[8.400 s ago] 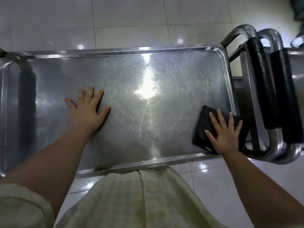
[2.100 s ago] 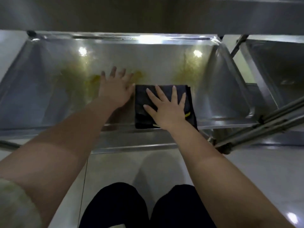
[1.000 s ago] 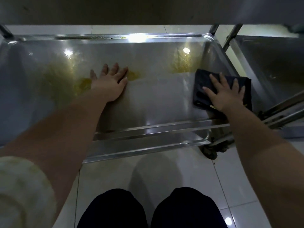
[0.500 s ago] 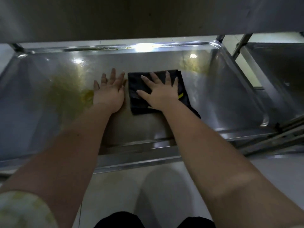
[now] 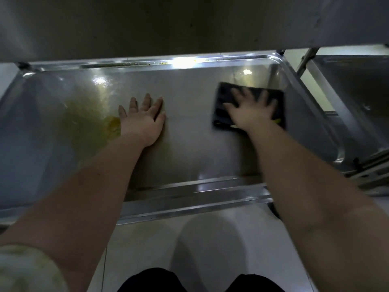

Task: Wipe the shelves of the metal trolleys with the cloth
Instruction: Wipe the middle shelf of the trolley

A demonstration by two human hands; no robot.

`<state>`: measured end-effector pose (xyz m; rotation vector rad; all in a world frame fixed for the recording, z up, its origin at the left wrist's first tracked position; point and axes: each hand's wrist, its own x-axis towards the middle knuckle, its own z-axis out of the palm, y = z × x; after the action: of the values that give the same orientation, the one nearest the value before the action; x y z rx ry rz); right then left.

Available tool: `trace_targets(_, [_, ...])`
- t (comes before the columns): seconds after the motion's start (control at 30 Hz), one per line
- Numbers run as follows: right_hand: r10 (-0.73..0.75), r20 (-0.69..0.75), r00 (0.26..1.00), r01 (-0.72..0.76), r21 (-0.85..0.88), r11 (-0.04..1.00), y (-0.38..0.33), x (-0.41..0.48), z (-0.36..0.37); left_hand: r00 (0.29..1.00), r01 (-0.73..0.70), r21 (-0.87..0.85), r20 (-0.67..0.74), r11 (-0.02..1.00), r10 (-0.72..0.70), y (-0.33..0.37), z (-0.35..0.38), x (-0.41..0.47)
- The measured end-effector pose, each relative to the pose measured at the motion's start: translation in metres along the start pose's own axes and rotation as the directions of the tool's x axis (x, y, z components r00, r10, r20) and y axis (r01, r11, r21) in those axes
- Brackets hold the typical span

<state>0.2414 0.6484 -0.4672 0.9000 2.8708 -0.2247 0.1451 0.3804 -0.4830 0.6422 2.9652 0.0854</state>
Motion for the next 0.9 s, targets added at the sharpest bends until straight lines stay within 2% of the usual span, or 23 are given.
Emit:
trace_targets(0.1, [-0.285, 0.063, 0.956, 0.288, -0.043, 0.957, -0.083, -0.021, 0.011, 1.000, 0.009, -0.007, 0.017, 1.000, -0.008, -0.001, 0.000, 0.000])
trace_targets(0.17, [-0.353, 0.079, 0.932, 0.357, -0.046, 0.933, -0.092, -0.022, 0.012, 1.000, 0.010, -0.017, 0.012, 1.000, -0.010, -0.001, 0.000, 0.002])
trace_targets(0.23, [-0.359, 0.070, 0.931, 0.362, -0.054, 0.930, -0.069, -0.012, 0.008, 1.000, 0.010, -0.029, 0.012, 1.000, -0.009, -0.002, 0.000, 0.004])
trace_targets(0.37, [-0.123, 0.002, 0.992, 0.123, -0.033, 0.992, 0.029, 0.012, -0.004, 1.000, 0.004, -0.019, 0.004, 1.000, -0.004, -0.001, 0.002, 0.007])
trace_targets(0.47, [0.035, -0.010, 0.999, -0.035, -0.012, 0.999, 0.089, 0.015, -0.012, 1.000, 0.003, -0.015, -0.006, 1.000, -0.003, -0.001, 0.002, 0.009])
trace_targets(0.53, [0.104, -0.011, 0.994, -0.105, -0.017, 0.994, 0.092, 0.018, -0.012, 1.000, 0.001, -0.007, -0.012, 1.000, -0.002, -0.001, 0.003, 0.008])
trace_targets(0.63, [0.133, -0.004, 0.991, -0.133, 0.010, 0.991, 0.047, 0.025, -0.007, 1.000, 0.002, 0.002, -0.015, 1.000, -0.002, -0.002, 0.002, 0.008])
trace_targets(0.77, [-0.132, 0.017, 0.991, 0.132, -0.005, 0.991, -0.061, 0.026, 0.007, 1.000, 0.001, -0.020, -0.020, 1.000, -0.001, -0.004, 0.003, 0.008])
trace_targets(0.9, [-0.376, 0.032, 0.926, 0.377, -0.034, 0.926, -0.125, 0.020, 0.016, 0.999, 0.030, -0.048, -0.044, 0.998, -0.032, -0.015, 0.005, 0.011])
